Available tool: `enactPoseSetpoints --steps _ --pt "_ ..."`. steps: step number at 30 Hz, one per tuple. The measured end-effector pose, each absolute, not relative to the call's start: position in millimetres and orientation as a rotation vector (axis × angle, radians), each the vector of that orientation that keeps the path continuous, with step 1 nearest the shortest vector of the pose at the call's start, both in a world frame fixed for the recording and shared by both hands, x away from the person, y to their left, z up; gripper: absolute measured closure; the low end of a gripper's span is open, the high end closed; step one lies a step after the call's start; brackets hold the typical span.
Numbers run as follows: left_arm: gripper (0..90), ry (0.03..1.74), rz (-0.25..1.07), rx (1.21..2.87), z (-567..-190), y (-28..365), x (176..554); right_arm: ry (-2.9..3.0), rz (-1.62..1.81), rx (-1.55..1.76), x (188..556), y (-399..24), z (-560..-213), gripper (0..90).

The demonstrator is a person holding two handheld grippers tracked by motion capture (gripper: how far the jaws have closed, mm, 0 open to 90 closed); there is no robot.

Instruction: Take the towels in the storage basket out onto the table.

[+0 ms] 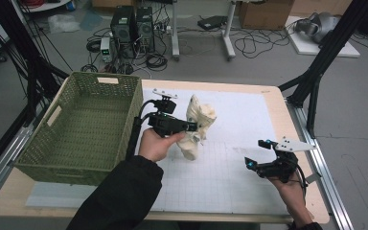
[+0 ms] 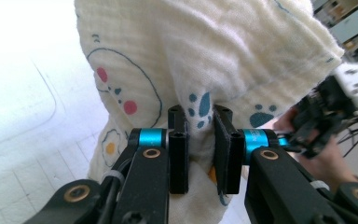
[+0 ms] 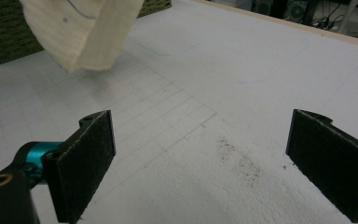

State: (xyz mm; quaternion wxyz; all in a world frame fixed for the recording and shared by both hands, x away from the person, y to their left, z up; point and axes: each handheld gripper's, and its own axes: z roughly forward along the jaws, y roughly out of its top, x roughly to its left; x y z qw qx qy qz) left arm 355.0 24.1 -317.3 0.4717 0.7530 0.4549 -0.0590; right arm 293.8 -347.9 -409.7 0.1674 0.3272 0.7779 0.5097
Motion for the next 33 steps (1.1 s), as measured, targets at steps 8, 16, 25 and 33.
enactPoseSetpoints --steps 8,16,25,33 --pt "77.2 1.141 -0.156 1.926 -353.4 -2.5 359.7 2.216 1.449 0.928 294.1 -346.8 -410.0 7.2" --pt "74.6 1.181 -0.109 1.972 -390.9 -32.4 368.7 2.231 1.44 0.922 294.7 -343.6 -411.0 7.2" --pt "67.0 1.176 -0.055 1.955 -414.5 -59.5 371.2 2.26 1.42 0.903 295.4 -336.1 -412.9 7.2" --pt "54.9 1.107 -0.035 1.922 -423.5 -69.5 372.0 2.281 1.401 0.869 296.1 -330.8 -413.2 17.4"
